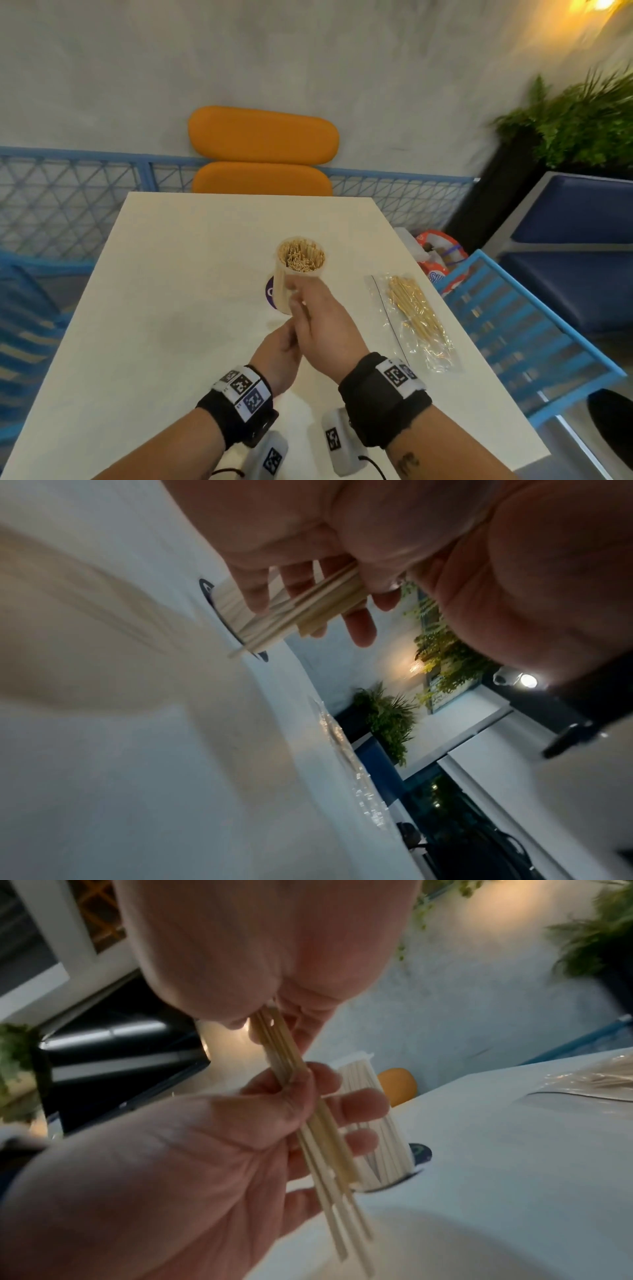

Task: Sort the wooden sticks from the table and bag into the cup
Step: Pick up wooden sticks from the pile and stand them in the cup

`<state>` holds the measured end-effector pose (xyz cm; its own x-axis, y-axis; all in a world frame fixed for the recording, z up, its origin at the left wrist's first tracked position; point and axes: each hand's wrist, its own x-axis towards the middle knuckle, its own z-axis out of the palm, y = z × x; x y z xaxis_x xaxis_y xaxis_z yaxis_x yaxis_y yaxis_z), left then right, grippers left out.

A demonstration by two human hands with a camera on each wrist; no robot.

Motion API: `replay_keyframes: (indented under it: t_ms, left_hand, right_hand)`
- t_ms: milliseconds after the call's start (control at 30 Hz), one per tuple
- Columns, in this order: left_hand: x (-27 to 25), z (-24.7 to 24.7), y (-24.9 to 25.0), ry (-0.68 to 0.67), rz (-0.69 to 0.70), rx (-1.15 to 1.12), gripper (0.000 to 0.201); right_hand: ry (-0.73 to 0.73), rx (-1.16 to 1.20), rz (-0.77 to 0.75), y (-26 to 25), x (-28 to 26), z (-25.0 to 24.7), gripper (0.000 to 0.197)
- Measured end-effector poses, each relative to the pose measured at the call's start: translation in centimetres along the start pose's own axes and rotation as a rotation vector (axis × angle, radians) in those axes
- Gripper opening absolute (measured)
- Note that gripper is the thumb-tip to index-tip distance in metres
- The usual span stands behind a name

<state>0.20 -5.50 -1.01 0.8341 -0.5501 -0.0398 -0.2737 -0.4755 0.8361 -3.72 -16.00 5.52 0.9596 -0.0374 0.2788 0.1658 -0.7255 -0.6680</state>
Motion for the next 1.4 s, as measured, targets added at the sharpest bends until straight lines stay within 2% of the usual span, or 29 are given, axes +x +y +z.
replay_keyframes:
  t_ms: [133,233,333,433,533,633,767,867,933,1000,1100,1167,1233,1300,1400]
  left_hand:
    - [0.0,0.0,-0.4,-0.100,-0.053,0.311,0.022]
    - [-0.1,0.0,-0.7,-0.071,-0.084,0.198,0.029]
    - [-0.1,0.1,-1.1,-0.076,-0.102,0.176,0.021]
    - [0.4,0.3,-2.0,-0.165,-0.125,0.284,0.030]
    - [0.6,0.3,-2.0,-0.203,-0.135,0.325,0.029]
    - [0.9,0.3,-2.0,-0.220,-0.071,0.389,0.022]
    - [1.2,-0.3,-2.1,-0.189,-0.008,0.200,0.021]
    - [1.5,-1.3,-0.9,-0.153,0.030,0.075,0.022]
    - [1.7,-2.4,0.7,-0.091,0.123,-0.103,0.028]
    - [2.6,-4.0,2.4,0.010,0.201,-0.240,0.031]
    - [5.0,-6.9,5.2,0.067,0.257,-0.288,0.024]
    - [6.5,-8.1,6.7,0.053,0.301,-0.223,0.026]
    - [7.9,-8.5,8.0,0.039,0.321,-0.184,0.024]
    - [9.2,-8.7,8.7,0.028,0.309,-0.192,0.017]
    - [10.8,-8.6,9.1,0.016,0.279,-0.254,0.018]
  right_hand:
    - [-0.068,-0.075,-0.060,1.4,-0.5,1.6,0.025]
    - [-0.068,-0.142,-0.049,2.4,-0.5,1.9,0.025]
    - [-0.141,-0.128,0.067,2.7,-0.4,1.7,0.028]
    - [-0.216,-0.072,0.100,2.5,-0.5,1.2,0.037]
    - [-0.230,-0.123,0.041,2.7,-0.7,1.7,0.031]
    - [-0.176,-0.136,0.014,3.2,-0.5,2.3,0.023]
    - [-0.090,-0.044,0.046,3.8,0.1,1.8,0.031]
    - [-0.087,0.058,0.047,3.0,1.0,0.8,0.032]
    - [-0.045,0.171,0.036,2.1,2.0,-0.4,0.038]
    - [0.079,0.260,-0.013,1.4,3.3,-2.0,0.044]
    - [0.156,0.321,-0.038,0.6,5.4,-4.2,0.048]
    - [0.145,0.390,-0.001,0.0,6.8,-5.0,0.047]
    - [0.212,0.472,0.043,-0.3,8.2,-5.9,0.044]
    - [0.266,0.531,0.076,-0.5,9.6,-6.9,0.035]
    - [0.282,0.523,0.108,-0.5,11.2,-7.9,0.018]
